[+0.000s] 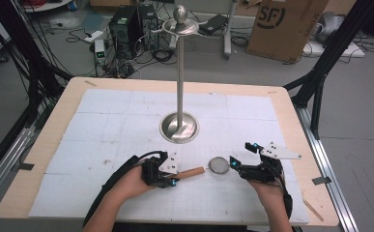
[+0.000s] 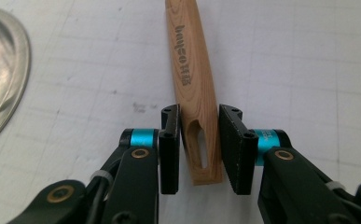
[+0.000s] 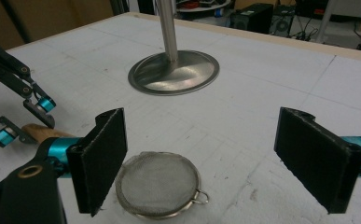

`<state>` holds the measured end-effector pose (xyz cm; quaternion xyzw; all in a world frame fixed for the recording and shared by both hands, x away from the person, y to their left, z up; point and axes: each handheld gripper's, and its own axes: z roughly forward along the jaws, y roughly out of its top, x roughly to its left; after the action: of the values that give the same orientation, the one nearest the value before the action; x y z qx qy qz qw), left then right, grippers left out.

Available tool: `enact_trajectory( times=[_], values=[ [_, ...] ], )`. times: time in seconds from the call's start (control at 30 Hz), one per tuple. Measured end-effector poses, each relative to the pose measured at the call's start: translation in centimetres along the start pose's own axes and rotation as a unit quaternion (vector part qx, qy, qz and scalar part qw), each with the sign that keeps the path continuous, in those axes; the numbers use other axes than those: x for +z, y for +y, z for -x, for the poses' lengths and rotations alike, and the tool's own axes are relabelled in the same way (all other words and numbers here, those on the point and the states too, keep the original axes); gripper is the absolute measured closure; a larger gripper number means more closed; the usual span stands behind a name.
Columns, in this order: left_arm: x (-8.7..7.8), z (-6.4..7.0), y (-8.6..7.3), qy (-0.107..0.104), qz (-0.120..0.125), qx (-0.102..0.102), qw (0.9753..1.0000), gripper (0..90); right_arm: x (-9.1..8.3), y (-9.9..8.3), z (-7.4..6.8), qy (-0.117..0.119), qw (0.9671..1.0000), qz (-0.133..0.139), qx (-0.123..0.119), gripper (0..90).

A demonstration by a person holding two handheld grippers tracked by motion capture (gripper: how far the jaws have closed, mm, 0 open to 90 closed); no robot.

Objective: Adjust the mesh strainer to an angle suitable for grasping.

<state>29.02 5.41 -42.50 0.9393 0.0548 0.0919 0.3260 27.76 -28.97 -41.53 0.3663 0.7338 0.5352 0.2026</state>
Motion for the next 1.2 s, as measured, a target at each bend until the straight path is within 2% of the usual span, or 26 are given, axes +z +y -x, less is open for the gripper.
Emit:
enact_trajectory(
  times=[0.1,0.17,0.2,0.27,0.47,0.53,0.57,0.67,0.77,0.93,0.97,1.03,1.2],
  values=[
    [0.2,0.1,0.2,-0.003,0.001,0.002,1.0000,68.5,-0.1,0.0,0.1,-0.001,1.0000,0.001,-0.001,16.1],
    [0.2,0.1,0.2,0.001,-0.001,-0.002,1.0000,59.8,-0.1,-0.1,0.1,-0.001,1.0000,-0.001,0.001,16.1],
    [0.2,0.0,0.1,0.002,-0.005,-0.006,1.0000,59.8,-0.1,-0.1,0.1,-0.001,1.0000,-0.001,0.001,16.1],
    [0.2,-0.1,0.0,0.009,-0.011,-0.012,0.9998,52.7,0.0,-0.1,0.1,-0.001,1.0000,-0.002,0.001,16.1],
    [-0.2,-0.8,-0.2,0.033,-0.006,-0.030,0.9990,52.5,-0.1,-0.1,0.1,-0.002,1.0000,0.001,0.001,16.1],
    [-0.2,-1.1,-0.3,0.048,-0.013,-0.035,0.9982,52.5,-0.1,-0.1,0.1,-0.002,1.0000,0.001,0.001,16.1],
    [-0.1,-1.5,-0.5,0.060,-0.018,-0.046,0.9970,51.5,-0.1,-0.2,0.1,-0.002,1.0000,-0.003,0.003,16.1],
    [0.0,-1.9,-0.6,0.070,-0.018,-0.055,0.9958,51.1,0.0,-0.2,0.1,-0.002,1.0000,-0.002,0.001,16.1],
    [0.2,-2.2,-0.7,0.073,-0.010,-0.069,0.9948,50.6,0.0,-0.2,0.1,-0.002,1.0000,-0.002,0.001,16.1],
    [0.1,-2.4,-0.7,0.075,-0.007,-0.072,0.9945,49.4,-0.1,-0.2,0.1,-0.002,1.0000,-0.002,0.004,16.1],
    [-0.1,-2.4,-0.8,0.072,0.000,-0.079,0.9943,45.2,-0.2,-0.2,0.2,-0.002,1.0000,-0.001,0.003,16.1],
    [-0.6,-2.5,-1.0,0.068,0.014,-0.083,0.9941,42.9,-0.2,-0.2,0.2,-0.001,1.0000,-0.002,0.003,16.1],
    [-1.9,-2.5,-1.8,0.069,0.046,-0.103,0.9912,36.4,-0.2,-0.2,0.1,0.002,1.0000,-0.003,0.001,16.1]
  ],
)
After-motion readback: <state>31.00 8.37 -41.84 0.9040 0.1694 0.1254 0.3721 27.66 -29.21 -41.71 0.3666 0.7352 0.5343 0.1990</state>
